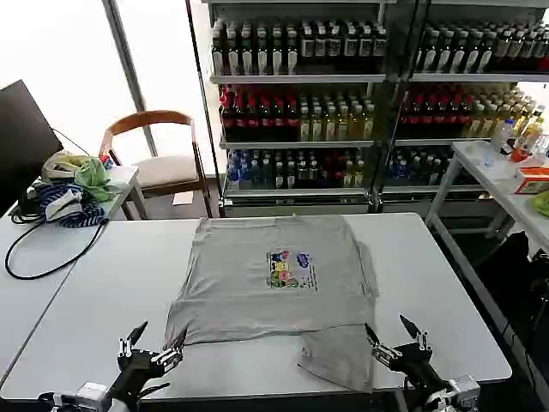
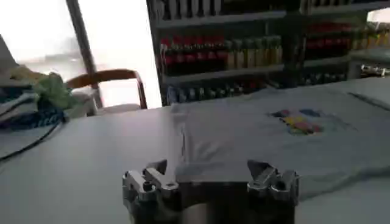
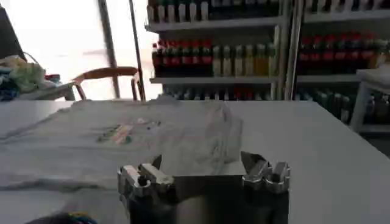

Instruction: Fold and organize the clothes.

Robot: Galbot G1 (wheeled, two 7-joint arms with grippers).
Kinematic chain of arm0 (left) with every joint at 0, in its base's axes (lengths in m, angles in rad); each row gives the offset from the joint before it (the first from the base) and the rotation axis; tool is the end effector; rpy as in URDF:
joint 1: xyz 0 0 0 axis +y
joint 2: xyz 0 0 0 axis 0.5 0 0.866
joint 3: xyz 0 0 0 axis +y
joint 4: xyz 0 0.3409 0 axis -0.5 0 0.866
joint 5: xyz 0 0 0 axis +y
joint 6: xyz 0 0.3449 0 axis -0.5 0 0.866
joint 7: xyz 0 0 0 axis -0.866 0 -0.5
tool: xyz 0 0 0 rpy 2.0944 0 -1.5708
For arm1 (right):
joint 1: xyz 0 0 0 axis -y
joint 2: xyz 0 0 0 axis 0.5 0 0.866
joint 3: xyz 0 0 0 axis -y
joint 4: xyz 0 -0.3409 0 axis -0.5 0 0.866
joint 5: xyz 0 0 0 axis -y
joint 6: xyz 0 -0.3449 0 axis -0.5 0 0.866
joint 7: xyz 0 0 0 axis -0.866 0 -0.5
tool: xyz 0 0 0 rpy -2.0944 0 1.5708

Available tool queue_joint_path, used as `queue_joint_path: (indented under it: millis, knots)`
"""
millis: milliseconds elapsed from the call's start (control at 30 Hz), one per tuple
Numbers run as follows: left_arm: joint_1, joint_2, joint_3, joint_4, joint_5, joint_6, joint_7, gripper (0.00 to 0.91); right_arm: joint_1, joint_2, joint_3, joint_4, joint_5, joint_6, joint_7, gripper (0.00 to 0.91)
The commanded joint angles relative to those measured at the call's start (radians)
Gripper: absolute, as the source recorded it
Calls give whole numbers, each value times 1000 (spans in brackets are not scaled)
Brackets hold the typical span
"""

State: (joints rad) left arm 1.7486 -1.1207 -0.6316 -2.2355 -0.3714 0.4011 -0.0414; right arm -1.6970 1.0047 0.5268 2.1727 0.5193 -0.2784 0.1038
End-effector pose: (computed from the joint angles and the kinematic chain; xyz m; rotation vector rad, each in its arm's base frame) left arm 0.1399 0.0821 -0.2526 -0.1948 -2.6860 -0.1278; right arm 0.1523 -0.0789 -0.2695 0.2879 -2.7243 0.0134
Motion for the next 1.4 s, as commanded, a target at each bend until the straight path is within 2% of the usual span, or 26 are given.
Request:
queue_joint_path:
  millis: [33,267,500,533,567,600,633,667,733,767,900,967,1000,1033,1067,1100,1167,1400]
  knots:
    - [-61,86,17,63,-163,172,-60,907,-10,-9,-47,45,0,-167,71,907]
    - [-96,104,19,113,-194,175,-61,907,-38,3,-78,74,0,-243,106,907]
    - [-118,86,33,159,-193,173,-60,907,-34,15,-89,48,6,-246,120,907]
    - [-121,83,35,166,-193,170,-60,907,-31,15,-92,41,20,-245,119,846]
    - [-126,83,36,172,-194,168,-60,907,-27,16,-97,38,29,-245,117,746]
    - [-130,83,36,176,-194,166,-60,907,-23,17,-100,37,32,-245,116,554]
    - [-136,83,37,184,-195,162,-60,907,-16,22,-107,27,43,-245,115,474]
    - [-139,82,37,188,-198,159,-60,907,-10,26,-114,20,45,-245,117,292]
    - [-147,82,37,197,-205,157,-62,907,-1,33,-122,8,45,-246,115,60]
    - [-150,81,36,203,-209,154,-62,907,3,35,-129,2,47,-246,117,0]
    - [-159,82,32,221,-222,144,-61,907,5,35,-138,-2,52,-242,113,0]
    - [-160,78,33,221,-232,143,-64,695,6,36,-140,-2,52,-241,113,0]
    - [-159,76,34,219,-231,142,-65,464,6,35,-141,-2,51,-241,113,0]
    - [-156,72,39,215,-231,141,-64,272,7,35,-142,-1,52,-240,113,0]
    - [-155,70,41,212,-229,139,-63,272,8,34,-143,0,52,-239,112,0]
    - [-153,67,44,210,-228,136,-63,30,10,35,-144,0,51,-239,112,0]
    - [-151,62,46,201,-229,135,-59,0,11,34,-144,1,51,-240,111,0]
    - [-141,64,51,180,-225,117,-32,0,18,31,-143,-5,50,-237,110,0]
